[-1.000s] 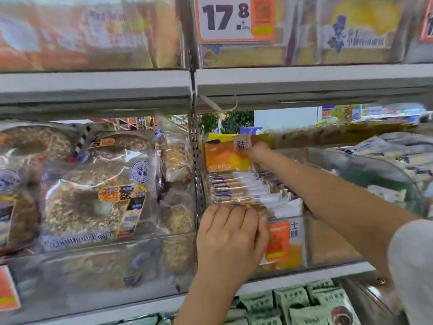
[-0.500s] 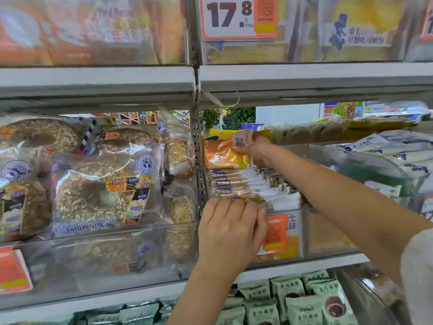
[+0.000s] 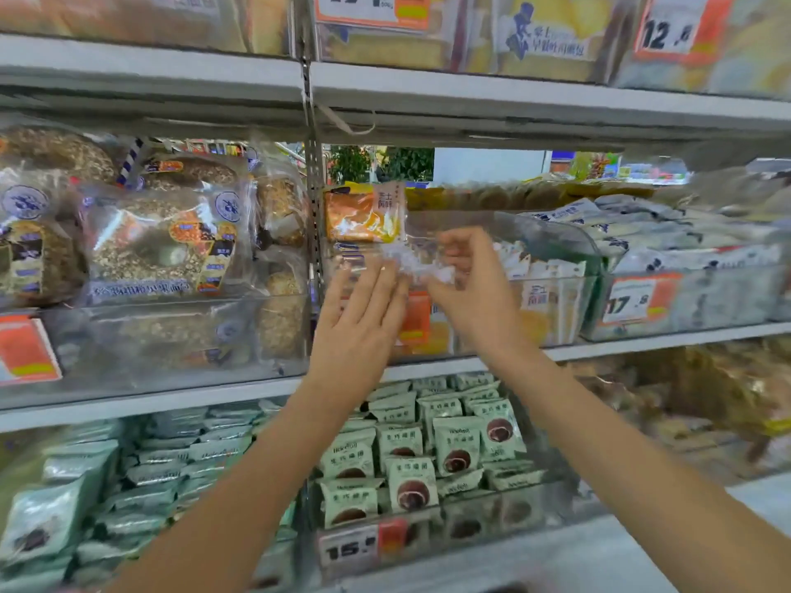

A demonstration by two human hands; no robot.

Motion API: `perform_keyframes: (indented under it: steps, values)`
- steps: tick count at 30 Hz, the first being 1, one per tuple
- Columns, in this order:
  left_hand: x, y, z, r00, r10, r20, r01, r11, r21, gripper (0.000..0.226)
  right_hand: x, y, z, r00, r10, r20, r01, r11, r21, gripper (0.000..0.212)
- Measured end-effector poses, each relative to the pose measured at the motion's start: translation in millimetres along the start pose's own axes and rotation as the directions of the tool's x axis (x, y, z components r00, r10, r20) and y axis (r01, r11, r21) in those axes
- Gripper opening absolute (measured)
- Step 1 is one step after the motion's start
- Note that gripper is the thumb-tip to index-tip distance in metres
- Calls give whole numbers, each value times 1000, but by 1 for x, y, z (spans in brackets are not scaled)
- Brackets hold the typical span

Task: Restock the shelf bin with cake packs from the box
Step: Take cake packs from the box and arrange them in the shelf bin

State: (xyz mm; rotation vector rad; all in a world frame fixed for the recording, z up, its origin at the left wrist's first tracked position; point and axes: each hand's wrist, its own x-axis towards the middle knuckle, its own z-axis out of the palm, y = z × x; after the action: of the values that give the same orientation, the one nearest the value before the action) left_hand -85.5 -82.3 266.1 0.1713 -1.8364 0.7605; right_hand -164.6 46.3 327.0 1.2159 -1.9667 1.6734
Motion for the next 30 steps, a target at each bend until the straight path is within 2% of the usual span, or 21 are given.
perform_keyframes:
  steps: [2, 4, 6, 9, 11, 12, 13, 14, 16, 17, 18, 19, 20, 21, 22, 24, 26, 28, 29, 30]
  values:
    - [-31, 23, -19, 998, 51, -32, -53, 996, -66, 38, -38, 7, -11, 986, -130, -109, 120, 989, -89, 29]
    - [-64, 52, -38, 1000, 13, -17, -16, 984, -180, 36, -73, 18, -17, 975, -163, -150, 149, 984, -100, 25]
    - [-98, 83, -54, 995, -55, 89, 76, 963, -257, 33, -117, 34, -14, 992, -92, -90, 86, 994, -66, 28]
    - [-155, 124, -68, 955, -47, 293, 153, 923, -352, 23, -195, 73, -1, 987, 101, 124, -84, 987, -134, 31]
    - [-195, 146, -75, 887, 6, 462, 209, 887, -412, 22, -244, 107, 7, 923, 267, 277, -213, 954, -210, 28]
    - [-216, 157, -80, 815, 58, 576, 256, 856, -449, 29, -268, 126, 10, 878, 342, 336, -264, 930, -256, 26]
    - [-236, 167, -88, 699, 122, 705, 319, 829, -460, 38, -293, 143, 12, 822, 414, 390, -305, 900, -311, 23]
    - [-254, 173, -98, 536, 175, 826, 392, 815, -427, 43, -314, 158, 12, 751, 487, 446, -338, 863, -375, 21]
    - [-304, 185, -114, 197, 224, 954, 584, 755, -298, 41, -352, 181, 13, 524, 629, 574, -365, 775, -516, 19]
    - [-333, 190, -121, 75, 232, 970, 669, 710, -221, 43, -367, 190, 14, 363, 686, 631, -342, 728, -594, 24]
    - [-363, 194, -127, -44, 252, 967, 720, 679, -144, 44, -379, 197, 16, 166, 723, 670, -291, 685, -668, 31]
    - [-388, 199, -134, -152, 299, 942, 737, 669, -94, 45, -392, 202, 20, -39, 732, 680, -214, 659, -721, 39]
    - [-406, 204, -141, -226, 364, 904, 738, 669, -85, 46, -404, 206, 24, -208, 716, 667, -125, 657, -744, 46]
    - [-421, 207, -147, -290, 400, 869, 744, 665, -58, 45, -416, 209, 27, -314, 696, 645, -53, 666, -744, 53]
    - [-428, 210, -152, -331, 413, 849, 755, 656, -25, 43, -427, 213, 31, -361, 691, 626, -8, 669, -743, 57]
    - [-430, 213, -157, -355, 389, 850, 781, 623, 42, 39, -446, 222, 40, -346, 723, 598, 0, 638, -770, 60]
    - [-433, 212, -158, -334, 345, 877, 791, 609, 62, 40, -460, 240, 51, -268, 784, 560, -42, 571, -820, 69]
    - [-440, 211, -161, -341, 334, 879, 772, 632, 59, 42, -469, 256, 59, -114, 872, 477, -159, 458, -875, 73]
    - [-443, 210, -162, -354, 338, 872, 769, 636, 66, 43, -473, 262, 62, -26, 917, 399, -281, 376, -883, 73]
    - [-444, 209, -164, -379, 344, 859, 760, 645, 77, 43, -477, 266, 65, 16, 956, 292, -425, 271, -863, 73]
